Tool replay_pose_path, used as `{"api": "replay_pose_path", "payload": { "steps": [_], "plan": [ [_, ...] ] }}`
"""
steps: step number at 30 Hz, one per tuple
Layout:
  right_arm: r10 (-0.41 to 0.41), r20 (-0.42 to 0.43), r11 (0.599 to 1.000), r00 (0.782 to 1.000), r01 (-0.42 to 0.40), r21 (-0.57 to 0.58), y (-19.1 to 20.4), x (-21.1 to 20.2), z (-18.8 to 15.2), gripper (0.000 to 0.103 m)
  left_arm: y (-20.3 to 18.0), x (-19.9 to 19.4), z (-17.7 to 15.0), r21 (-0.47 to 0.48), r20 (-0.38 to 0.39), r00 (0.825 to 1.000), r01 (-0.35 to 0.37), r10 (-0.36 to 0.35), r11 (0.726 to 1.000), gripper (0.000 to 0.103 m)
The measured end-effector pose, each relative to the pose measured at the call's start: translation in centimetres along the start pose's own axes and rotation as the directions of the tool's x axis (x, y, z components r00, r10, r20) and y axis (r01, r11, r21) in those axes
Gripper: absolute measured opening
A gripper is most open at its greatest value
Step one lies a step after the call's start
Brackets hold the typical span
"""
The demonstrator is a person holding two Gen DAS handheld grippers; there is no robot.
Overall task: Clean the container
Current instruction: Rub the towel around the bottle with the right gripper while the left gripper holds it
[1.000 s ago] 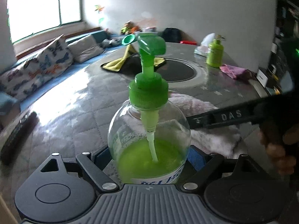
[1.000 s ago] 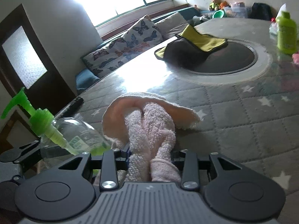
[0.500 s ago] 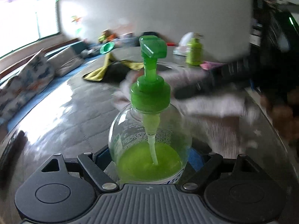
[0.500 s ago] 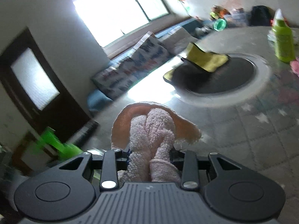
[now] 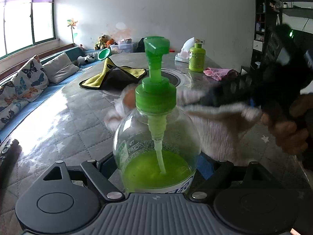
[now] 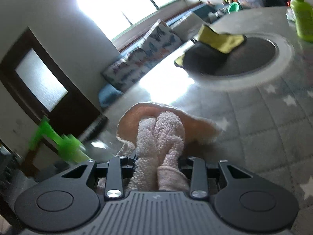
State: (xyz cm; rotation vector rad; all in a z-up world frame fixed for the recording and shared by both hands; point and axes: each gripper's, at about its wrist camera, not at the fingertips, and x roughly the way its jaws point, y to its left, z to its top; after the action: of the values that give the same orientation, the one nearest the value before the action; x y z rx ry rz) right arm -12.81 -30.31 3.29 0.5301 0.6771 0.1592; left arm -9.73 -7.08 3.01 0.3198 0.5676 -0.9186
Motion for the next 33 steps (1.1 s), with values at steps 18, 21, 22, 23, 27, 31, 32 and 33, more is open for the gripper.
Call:
{"api": "replay_pose_path", "payload": {
  "steps": [18, 21, 22, 23, 27, 31, 32, 33],
  "plan": [
    [-0.295, 0.072, 0.927, 0.953, 0.304, -0.221, 2.3, -2.0, -0.5, 0.047, -1.1, 0.1, 0.2, 0.023, -0.042, 0.996, -0.081, 0.082, 0.996, 0.087],
    [-0.273, 0.098, 0.933, 0.957, 0.288, -0.215, 2.5, -2.9, 0.3, 0.068, -0.3, 0.0, 0.3, 0.000, -0.051, 0.997, -0.058, 0.058, 0.998, 0.088],
    [-0.265, 0.106, 0.935, 0.959, 0.282, -0.214, 2.6, -2.9, 0.6, 0.071, -0.2, 0.0, 0.3, -0.006, -0.052, 0.997, -0.059, 0.059, 0.998, 0.088],
    [-0.260, 0.111, 0.936, 0.959, 0.278, -0.215, 2.7, -2.8, 0.9, 0.072, -0.3, 0.0, 0.2, -0.008, -0.051, 0.997, -0.063, 0.063, 0.998, 0.088],
    [-0.261, 0.092, 0.936, 0.961, 0.276, -0.220, 2.8, -1.3, 1.5, 0.075, -1.0, -0.2, -0.1, -0.002, -0.049, 0.995, -0.089, 0.089, 0.996, 0.088],
    [-0.295, 0.052, 0.927, 0.954, 0.299, -0.225, 2.5, 0.6, 1.2, 0.076, -1.1, -0.8, 0.0, -0.025, -0.038, 0.995, -0.098, 0.097, 0.995, 0.092],
    [-0.302, 0.041, 0.927, 0.952, 0.303, -0.223, 2.3, 1.0, 1.1, 0.076, -1.1, -1.0, 0.0, -0.031, -0.034, 0.994, -0.102, 0.101, 0.994, 0.093],
    [-0.308, 0.030, 0.926, 0.951, 0.307, -0.221, 2.2, 1.4, 0.9, 0.074, -1.0, -1.1, 0.1, -0.039, -0.034, 0.994, -0.105, 0.104, 0.994, 0.094]
  ]
}}
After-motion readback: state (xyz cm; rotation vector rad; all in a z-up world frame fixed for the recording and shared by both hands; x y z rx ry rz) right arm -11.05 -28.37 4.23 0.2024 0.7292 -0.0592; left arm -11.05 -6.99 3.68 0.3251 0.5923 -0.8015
